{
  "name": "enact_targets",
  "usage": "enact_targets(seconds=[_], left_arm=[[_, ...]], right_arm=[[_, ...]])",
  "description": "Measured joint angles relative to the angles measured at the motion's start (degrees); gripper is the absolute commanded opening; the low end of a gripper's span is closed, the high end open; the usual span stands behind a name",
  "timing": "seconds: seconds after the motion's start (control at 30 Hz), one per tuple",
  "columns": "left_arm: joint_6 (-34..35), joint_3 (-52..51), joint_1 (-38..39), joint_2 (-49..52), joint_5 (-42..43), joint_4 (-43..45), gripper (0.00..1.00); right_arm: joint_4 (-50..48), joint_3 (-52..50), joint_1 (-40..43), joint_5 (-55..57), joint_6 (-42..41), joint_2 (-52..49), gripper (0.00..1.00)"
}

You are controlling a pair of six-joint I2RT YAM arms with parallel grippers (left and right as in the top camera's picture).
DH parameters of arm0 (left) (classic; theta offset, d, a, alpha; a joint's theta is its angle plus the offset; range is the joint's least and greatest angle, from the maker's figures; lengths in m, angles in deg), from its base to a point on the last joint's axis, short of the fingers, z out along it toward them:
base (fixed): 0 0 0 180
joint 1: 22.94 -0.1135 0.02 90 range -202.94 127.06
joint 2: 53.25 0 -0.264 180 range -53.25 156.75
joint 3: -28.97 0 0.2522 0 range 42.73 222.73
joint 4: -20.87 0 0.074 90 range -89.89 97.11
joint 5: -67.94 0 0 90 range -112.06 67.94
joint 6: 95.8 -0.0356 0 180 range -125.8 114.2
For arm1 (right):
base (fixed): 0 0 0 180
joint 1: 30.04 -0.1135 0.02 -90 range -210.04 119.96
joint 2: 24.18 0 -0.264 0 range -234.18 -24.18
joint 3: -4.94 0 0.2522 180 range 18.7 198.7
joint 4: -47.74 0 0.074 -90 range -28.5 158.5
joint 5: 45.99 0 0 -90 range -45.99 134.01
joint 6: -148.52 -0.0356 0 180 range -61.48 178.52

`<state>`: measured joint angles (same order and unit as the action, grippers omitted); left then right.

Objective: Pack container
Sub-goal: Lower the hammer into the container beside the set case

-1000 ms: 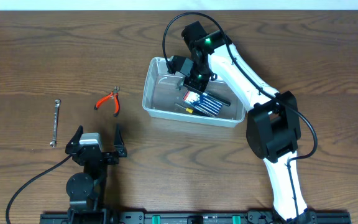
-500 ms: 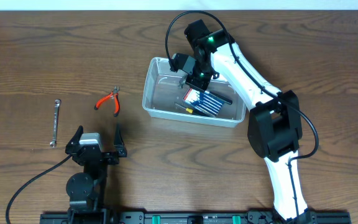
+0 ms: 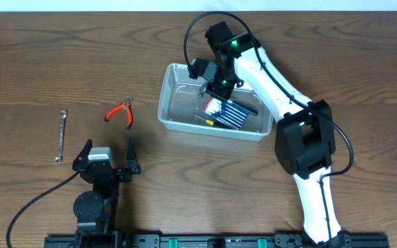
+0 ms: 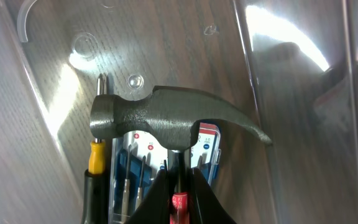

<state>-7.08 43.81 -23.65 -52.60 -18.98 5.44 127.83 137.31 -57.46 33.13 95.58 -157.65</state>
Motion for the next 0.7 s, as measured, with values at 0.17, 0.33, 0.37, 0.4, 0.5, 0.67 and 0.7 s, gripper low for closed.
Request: enact_targets(seconds=[0.17, 0.33, 0.37, 0.4, 0.5, 0.67, 0.7], left_arm=[[0.0, 0.0, 0.0, 0.0, 0.0, 0.0, 0.98], [0.0, 0.0, 0.0, 0.0, 0.0, 0.02, 0.98], [0.0, 0.0, 0.0, -0.02, 0.0, 0.02, 0.98], [0.0, 0.0, 0.0, 0.0, 0.0, 0.02, 0.98], [0.0, 0.0, 0.0, -0.02, 0.0, 0.02, 0.98], [0.0, 0.0, 0.0, 0.0, 0.0, 0.02, 0.98], [0.0, 0.0, 0.0, 0.0, 0.0, 0.02, 0.98]], right_arm=[[-0.02, 0.0, 0.0, 0.0, 0.0, -0.04, 0.04], [0.0, 0.0, 0.0, -0.02, -0.35, -1.2, 0.02], [0.0, 0.0, 0.0, -0.02, -0.42, -1.57, 0.02], [0.0, -0.02, 0.0, 0.0, -0.44, -1.99, 0.03], [-0.04, -0.28, 0.0, 0.04, -0.44, -2.4, 0.04], [-0.22, -0.28, 0.07, 0.04, -0.44, -2.4, 0.05], [-0.22, -0.28, 0.11, 0.04, -0.44, -2.4, 0.06]])
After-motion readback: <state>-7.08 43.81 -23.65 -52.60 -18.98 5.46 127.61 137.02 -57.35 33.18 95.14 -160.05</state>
